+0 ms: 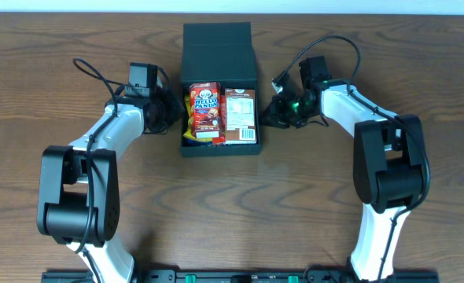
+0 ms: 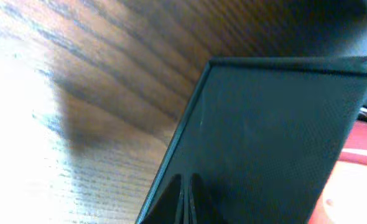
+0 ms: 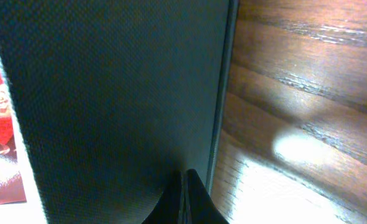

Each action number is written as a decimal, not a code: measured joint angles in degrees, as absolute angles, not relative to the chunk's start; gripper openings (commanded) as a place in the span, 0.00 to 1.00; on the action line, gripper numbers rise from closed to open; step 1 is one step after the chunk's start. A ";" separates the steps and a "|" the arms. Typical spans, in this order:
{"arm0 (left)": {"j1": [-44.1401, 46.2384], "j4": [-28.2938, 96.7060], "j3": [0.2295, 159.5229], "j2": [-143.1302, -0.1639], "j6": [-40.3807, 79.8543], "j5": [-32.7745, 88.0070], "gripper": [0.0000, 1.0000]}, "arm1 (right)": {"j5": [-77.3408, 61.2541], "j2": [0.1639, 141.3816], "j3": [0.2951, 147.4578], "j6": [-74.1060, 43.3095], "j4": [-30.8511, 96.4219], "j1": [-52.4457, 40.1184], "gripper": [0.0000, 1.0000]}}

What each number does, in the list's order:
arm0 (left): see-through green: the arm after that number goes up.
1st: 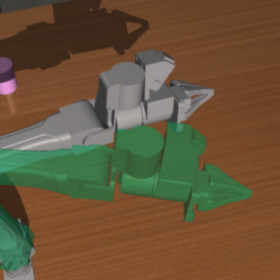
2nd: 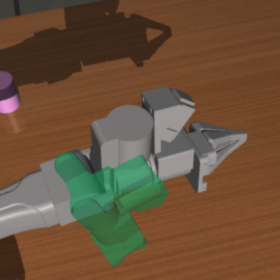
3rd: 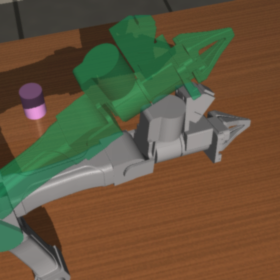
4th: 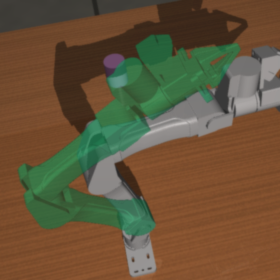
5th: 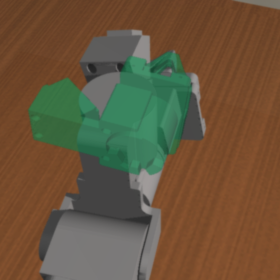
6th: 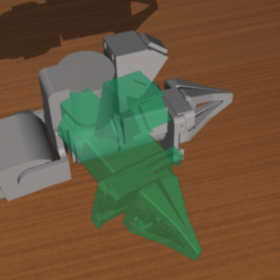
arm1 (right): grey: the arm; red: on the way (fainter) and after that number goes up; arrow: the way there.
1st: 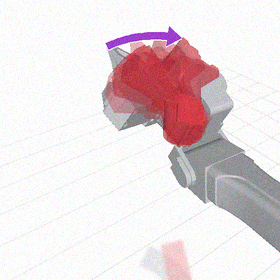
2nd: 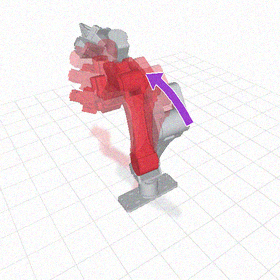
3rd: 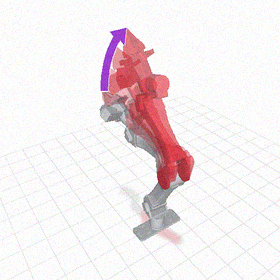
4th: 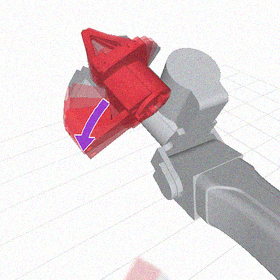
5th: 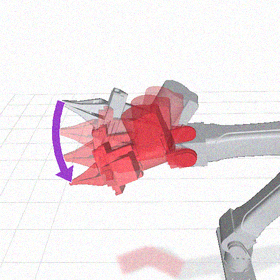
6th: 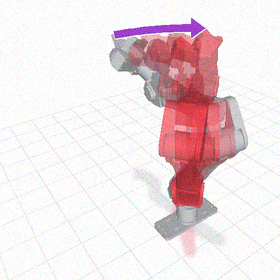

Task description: Pack container

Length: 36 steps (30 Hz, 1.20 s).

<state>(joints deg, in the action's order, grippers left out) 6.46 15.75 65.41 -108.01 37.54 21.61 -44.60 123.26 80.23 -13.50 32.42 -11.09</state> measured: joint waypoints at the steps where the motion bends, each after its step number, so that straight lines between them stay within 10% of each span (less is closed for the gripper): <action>1: 6.44 15.94 65.41 -108.01 37.54 21.87 0.06 | -44.62 123.26 80.23 -13.32 32.51 -11.09 0.02; 36: 4.73 21.96 66.32 -106.74 37.47 25.08 0.06 | -36.99 122.76 84.84 -7.51 45.69 -11.73 0.02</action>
<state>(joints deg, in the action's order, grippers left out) 4.73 21.96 66.32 -106.74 37.47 25.08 -36.99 122.76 84.84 -7.51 45.69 -11.73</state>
